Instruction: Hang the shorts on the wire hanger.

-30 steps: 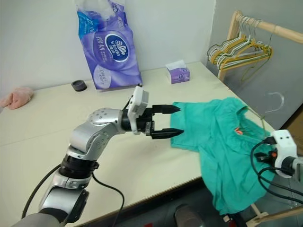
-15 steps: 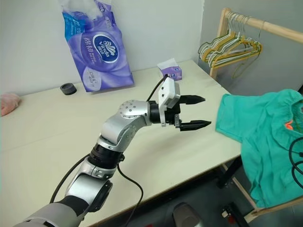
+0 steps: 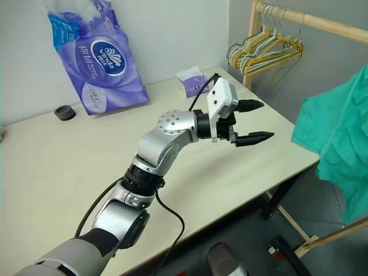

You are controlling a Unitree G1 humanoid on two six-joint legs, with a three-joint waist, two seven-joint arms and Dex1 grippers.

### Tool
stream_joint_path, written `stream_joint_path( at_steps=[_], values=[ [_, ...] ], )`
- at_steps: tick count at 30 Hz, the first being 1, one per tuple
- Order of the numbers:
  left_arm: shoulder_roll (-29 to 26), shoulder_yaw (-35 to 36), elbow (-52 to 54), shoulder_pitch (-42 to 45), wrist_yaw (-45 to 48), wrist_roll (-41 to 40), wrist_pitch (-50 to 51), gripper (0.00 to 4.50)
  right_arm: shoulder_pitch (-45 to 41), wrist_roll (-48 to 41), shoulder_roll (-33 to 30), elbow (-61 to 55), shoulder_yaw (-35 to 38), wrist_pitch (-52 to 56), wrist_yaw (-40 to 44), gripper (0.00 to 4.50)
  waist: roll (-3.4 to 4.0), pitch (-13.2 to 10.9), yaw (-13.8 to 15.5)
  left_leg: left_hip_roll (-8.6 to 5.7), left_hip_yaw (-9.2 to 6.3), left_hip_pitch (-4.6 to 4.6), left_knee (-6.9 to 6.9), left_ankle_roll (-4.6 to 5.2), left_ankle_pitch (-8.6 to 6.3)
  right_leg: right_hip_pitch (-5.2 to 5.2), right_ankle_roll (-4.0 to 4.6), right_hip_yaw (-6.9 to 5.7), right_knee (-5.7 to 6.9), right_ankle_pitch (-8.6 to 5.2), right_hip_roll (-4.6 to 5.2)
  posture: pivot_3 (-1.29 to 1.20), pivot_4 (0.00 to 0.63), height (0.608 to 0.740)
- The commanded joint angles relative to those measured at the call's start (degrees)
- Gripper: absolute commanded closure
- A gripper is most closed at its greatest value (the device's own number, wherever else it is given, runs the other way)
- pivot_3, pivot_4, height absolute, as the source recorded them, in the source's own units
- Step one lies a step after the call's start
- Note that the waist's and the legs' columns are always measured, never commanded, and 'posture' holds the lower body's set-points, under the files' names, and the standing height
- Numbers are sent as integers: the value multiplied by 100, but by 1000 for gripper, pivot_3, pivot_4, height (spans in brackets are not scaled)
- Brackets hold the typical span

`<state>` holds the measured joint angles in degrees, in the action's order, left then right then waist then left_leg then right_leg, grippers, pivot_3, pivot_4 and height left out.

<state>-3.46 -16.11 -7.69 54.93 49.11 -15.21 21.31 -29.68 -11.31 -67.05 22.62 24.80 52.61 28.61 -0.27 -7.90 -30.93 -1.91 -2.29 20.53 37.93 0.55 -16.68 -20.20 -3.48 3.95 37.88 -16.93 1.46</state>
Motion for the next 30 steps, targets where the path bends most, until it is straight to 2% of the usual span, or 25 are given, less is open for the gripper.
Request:
stream_joint_path(
  at_steps=[1, 9, 14, 19, 24, 30],
  values=[
    [68, -18, 147, 153, -85, 102, -157, 209, -675, 229, -271, 800, -336, -504, 43, 4500, -4, -24, -5, -3, 2, 0, 0, 2, -1, 0, -2, 4, -1, 1, 5, -558, 162, 740],
    [203, 2, 259, 193, -249, 155, -65, 209, -2626, 817, -224, 3063, -1412, -1197, 307, 4500, -2, -131, -50, -31, 34, -11, 1, 5, -4, 6, -38, 16, -3, 1, 37, -530, 186, 740],
    [241, -10, 340, 185, -316, 152, -5, 209, -3401, 1071, -171, 4018, -1750, -1424, 407, 4500, -3, -193, -48, -45, 64, -16, 4, 6, -5, 8, -58, 33, -7, 6, 58, -516, 194, 740],
    [274, 18, 354, 225, -233, 32, 139, 209, -3664, 1120, -76, 4447, -1794, -1312, 476, 4500, -6, -199, -43, -48, 78, -16, 5, 8, -6, 10, -74, 46, -16, 13, 63, -510, 193, 740],
    [166, 36, 456, 368, 333, -426, 670, 209, -3594, 1047, -19, 4436, -1751, -1143, 607, 4500, -7, -200, -42, -49, 82, -16, 6, 8, -7, 10, -79, 50, -19, 16, 63, -514, 186, 740],
    [-41, -79, 434, 448, 711, -448, 796, 209, -3546, 974, 14, 4403, -1663, -1089, 620, 4500, -5, -198, -48, -48, 81, -17, 7, 7, -7, 11, -85, 50, -21, 19, 63, -520, 173, 740]
  ],
)
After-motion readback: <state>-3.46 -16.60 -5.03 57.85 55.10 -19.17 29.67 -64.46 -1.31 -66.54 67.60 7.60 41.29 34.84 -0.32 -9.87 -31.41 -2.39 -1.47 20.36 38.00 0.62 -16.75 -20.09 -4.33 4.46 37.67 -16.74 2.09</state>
